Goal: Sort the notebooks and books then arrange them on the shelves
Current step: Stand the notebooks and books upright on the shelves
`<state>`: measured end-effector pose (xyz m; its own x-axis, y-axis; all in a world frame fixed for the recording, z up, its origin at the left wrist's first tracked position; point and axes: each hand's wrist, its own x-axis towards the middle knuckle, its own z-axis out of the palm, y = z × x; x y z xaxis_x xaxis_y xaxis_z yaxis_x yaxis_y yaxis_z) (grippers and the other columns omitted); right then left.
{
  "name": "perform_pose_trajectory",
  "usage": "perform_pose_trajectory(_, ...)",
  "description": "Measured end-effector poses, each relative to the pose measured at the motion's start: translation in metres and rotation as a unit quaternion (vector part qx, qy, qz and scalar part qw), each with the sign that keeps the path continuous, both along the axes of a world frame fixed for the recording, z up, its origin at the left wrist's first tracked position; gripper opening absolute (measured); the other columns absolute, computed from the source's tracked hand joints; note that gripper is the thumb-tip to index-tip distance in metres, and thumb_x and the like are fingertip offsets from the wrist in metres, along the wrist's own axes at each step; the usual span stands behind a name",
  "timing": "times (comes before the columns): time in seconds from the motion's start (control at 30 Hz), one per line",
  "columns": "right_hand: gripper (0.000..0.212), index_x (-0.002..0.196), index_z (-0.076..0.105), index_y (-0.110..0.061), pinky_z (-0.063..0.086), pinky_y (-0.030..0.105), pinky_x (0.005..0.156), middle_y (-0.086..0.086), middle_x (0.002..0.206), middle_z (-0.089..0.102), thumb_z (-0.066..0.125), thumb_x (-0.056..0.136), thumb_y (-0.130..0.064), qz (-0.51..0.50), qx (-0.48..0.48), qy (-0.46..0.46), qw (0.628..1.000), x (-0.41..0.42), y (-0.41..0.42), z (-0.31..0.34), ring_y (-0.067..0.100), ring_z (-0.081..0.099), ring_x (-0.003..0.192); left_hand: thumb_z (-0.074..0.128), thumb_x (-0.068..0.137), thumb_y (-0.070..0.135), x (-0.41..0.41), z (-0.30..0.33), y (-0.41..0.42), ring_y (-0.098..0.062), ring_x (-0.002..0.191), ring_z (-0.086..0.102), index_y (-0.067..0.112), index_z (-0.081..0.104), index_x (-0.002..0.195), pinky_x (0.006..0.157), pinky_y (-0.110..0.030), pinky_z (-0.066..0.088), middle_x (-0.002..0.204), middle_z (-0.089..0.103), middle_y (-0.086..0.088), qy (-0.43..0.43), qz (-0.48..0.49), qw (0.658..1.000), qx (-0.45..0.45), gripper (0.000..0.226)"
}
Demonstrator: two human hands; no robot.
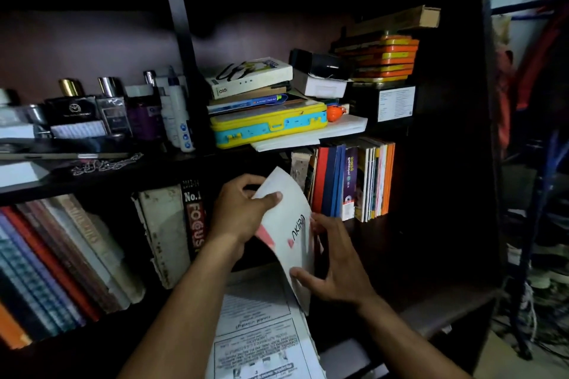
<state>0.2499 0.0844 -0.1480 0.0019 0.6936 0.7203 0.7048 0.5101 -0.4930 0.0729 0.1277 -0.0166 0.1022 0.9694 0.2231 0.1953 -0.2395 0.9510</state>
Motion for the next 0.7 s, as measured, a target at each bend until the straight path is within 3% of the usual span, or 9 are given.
perform_pose_trajectory(0.13, 0.095, 0.156, 0.025, -0.028, 0.042, 0.024, 0.106, -0.014, 0.146, 0.04, 0.061, 0.08, -0.074, 0.028, -0.009, 0.054, 0.998, 0.002, -0.005, 0.002, 0.006, 0.045, 0.133, 0.076, 0.087, 0.01, 0.025, -0.006, 0.001, -0.024, 0.078, 0.07, 0.013, 0.068, 0.112, 0.071, -0.034, 0.055, 0.096, 0.075, -0.015, -0.127, -0.016, 0.99, -0.061, 0.026)
perform_pose_trajectory(0.23, 0.091, 0.155, 0.034, -0.021, 0.045, 0.036, 0.107, -0.01, 0.15, 0.045, 0.054, 0.084, -0.075, 0.045, -0.002, 0.09, 0.995, 0.001, -0.009, 0.005, 0.009, 0.047, 0.136, 0.073, 0.088, 0.012, 0.04, -0.013, 0.003, -0.023, 0.074, 0.067, 0.017, 0.067, 0.103, 0.068, -0.033, 0.053, 0.095, 0.074, -0.015, -0.159, 0.02, 0.985, -0.067, 0.017)
perform_pose_trajectory(0.3, 0.084, 0.152, 0.039, -0.016, 0.048, 0.035, 0.105, -0.006, 0.147, 0.051, 0.059, 0.086, -0.065, 0.025, 0.008, 0.113, 0.993, 0.002, -0.009, 0.005, 0.01, 0.052, 0.133, 0.07, 0.088, 0.021, 0.051, -0.013, 0.0, -0.027, 0.077, 0.066, 0.02, 0.068, 0.095, 0.068, -0.034, 0.051, 0.098, 0.073, -0.017, -0.17, 0.027, 0.984, -0.051, 0.007)
perform_pose_trajectory(0.43, 0.066, 0.13, 0.056, 0.001, 0.052, 0.027, 0.091, 0.011, 0.116, 0.067, 0.056, 0.075, -0.036, -0.093, 0.048, 0.179, 0.978, 0.004, -0.009, 0.0, 0.024, 0.067, 0.104, 0.045, 0.095, 0.065, 0.069, -0.013, -0.002, -0.026, 0.091, 0.072, 0.024, 0.071, 0.107, 0.071, -0.032, 0.054, 0.102, 0.076, -0.006, -0.171, -0.105, 0.979, -0.036, 0.051)
perform_pose_trajectory(0.5, 0.059, 0.106, 0.062, 0.012, 0.054, 0.038, 0.085, 0.022, 0.097, 0.067, 0.05, 0.073, -0.037, -0.15, 0.053, 0.219, 0.963, 0.007, -0.005, -0.004, 0.036, 0.067, 0.09, 0.033, 0.095, 0.073, 0.071, -0.026, 0.003, -0.025, 0.09, 0.073, 0.022, 0.07, 0.111, 0.075, -0.035, 0.058, 0.103, 0.076, -0.007, -0.159, -0.136, 0.978, -0.025, 0.065)
perform_pose_trajectory(0.57, 0.065, 0.107, 0.061, 0.014, 0.053, 0.047, 0.084, 0.025, 0.101, 0.066, 0.049, 0.072, -0.039, -0.168, 0.047, 0.232, 0.957, 0.009, -0.003, -0.004, 0.036, 0.066, 0.096, 0.041, 0.093, 0.071, 0.07, -0.05, 0.014, -0.024, 0.102, 0.07, 0.025, 0.069, 0.117, 0.088, -0.038, 0.056, 0.116, 0.073, -0.003, -0.007, -0.069, 0.993, 0.091, 0.059)
perform_pose_trajectory(0.63, 0.077, 0.134, 0.05, 0.007, 0.051, 0.037, 0.095, 0.019, 0.123, 0.064, 0.051, 0.072, -0.039, -0.152, 0.037, 0.234, 0.96, 0.007, -0.004, 0.001, 0.027, 0.062, 0.111, 0.047, 0.097, 0.054, 0.069, -0.076, 0.023, -0.023, 0.12, 0.059, 0.035, 0.059, 0.134, 0.098, -0.033, 0.048, 0.14, 0.057, 0.002, 0.194, -0.034, 0.968, 0.152, 0.043)
perform_pose_trajectory(0.67, 0.082, 0.143, 0.044, 0.001, 0.05, 0.031, 0.096, 0.015, 0.128, 0.063, 0.052, 0.072, -0.04, -0.144, 0.033, 0.235, 0.961, 0.005, -0.004, 0.002, 0.025, 0.061, 0.114, 0.046, 0.097, 0.056, 0.068, -0.085, 0.026, -0.022, 0.123, 0.056, 0.042, 0.052, 0.139, 0.101, -0.034, 0.046, 0.145, 0.051, 0.005, 0.251, -0.04, 0.959, 0.125, 0.045)
perform_pose_trajectory(0.7, 0.084, 0.146, 0.041, -0.003, 0.052, 0.029, 0.093, 0.013, 0.129, 0.063, 0.052, 0.072, -0.042, -0.15, 0.029, 0.23, 0.961, 0.005, -0.005, 0.003, 0.024, 0.062, 0.113, 0.044, 0.092, 0.07, 0.068, -0.086, 0.026, -0.023, 0.122, 0.057, 0.05, 0.046, 0.14, 0.104, -0.037, 0.045, 0.144, 0.052, 0.007, 0.25, -0.05, 0.965, 0.067, 0.051)
